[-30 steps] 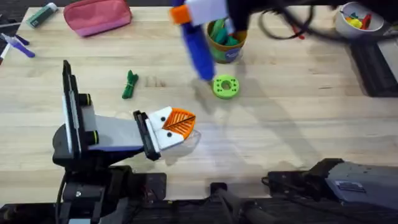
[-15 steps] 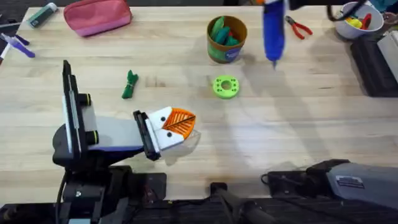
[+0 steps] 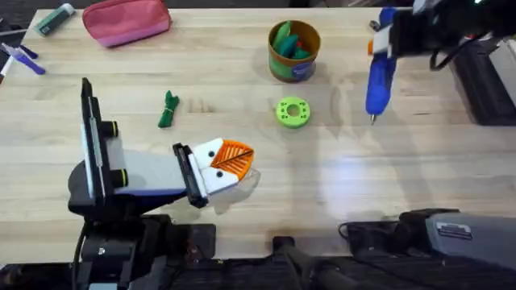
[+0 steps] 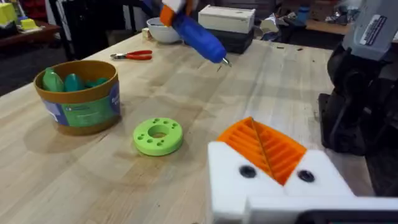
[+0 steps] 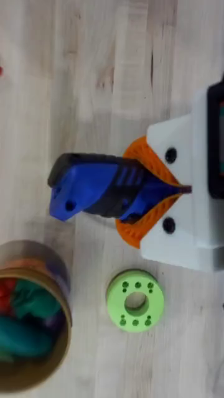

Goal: Pick up the gripper from the table and insert it into the empty holder that is missing its gripper. Then pick up a screw, insert it into the mounting hole, and use the screwdriver to tighten it. Finally, clean up the table by picking up the vegetable and placing it into the bucket.

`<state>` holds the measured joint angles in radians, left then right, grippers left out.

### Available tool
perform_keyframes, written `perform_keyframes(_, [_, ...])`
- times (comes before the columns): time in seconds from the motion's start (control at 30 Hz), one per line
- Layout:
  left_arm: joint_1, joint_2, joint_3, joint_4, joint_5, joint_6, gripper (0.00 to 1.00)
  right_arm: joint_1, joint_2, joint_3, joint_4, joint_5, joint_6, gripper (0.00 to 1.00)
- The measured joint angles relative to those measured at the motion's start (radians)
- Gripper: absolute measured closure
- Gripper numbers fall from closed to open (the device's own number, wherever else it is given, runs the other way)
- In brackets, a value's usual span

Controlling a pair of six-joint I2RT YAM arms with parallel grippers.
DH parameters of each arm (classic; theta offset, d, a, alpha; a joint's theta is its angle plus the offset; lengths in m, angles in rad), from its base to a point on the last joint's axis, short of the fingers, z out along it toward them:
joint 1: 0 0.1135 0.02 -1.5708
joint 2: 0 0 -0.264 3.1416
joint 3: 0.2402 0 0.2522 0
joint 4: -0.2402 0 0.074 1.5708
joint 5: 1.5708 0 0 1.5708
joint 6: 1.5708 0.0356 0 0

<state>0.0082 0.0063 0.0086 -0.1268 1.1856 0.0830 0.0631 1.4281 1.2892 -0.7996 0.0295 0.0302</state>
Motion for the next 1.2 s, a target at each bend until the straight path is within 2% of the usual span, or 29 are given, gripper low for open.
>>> perform_keyframes(0.13, [0.000,0.000,0.000,0.000,0.000,0.000,0.985,0.000,0.000,-0.070,0.034,0.007,-0.029,0.977])
perform_keyframes(0.27, [0.000,0.000,0.000,0.000,0.000,0.000,0.985,0.000,0.001,-0.090,0.031,0.008,-0.183,0.977])
perform_keyframes(0.4, [0.000,0.000,0.000,0.000,0.000,0.000,0.985,0.000,0.031,-0.090,0.035,0.008,-0.403,0.977])
perform_keyframes(0.67, [0.000,0.000,0.000,0.000,0.000,0.000,0.985,0.000,0.211,-0.090,0.017,0.012,-0.917,0.977])
perform_keyframes(0.8, [0.000,0.000,0.000,0.000,0.000,0.000,0.985,0.000,0.281,-0.092,0.091,0.030,-1.114,0.977])
perform_keyframes(0.97, [0.000,0.000,0.000,0.000,0.000,0.000,0.985,0.001,0.322,-0.092,0.203,0.053,-1.269,0.978])
perform_keyframes(1.2, [0.000,0.000,0.000,0.000,0.000,0.000,0.985,0.014,0.323,-0.092,0.148,0.048,-1.357,0.977])
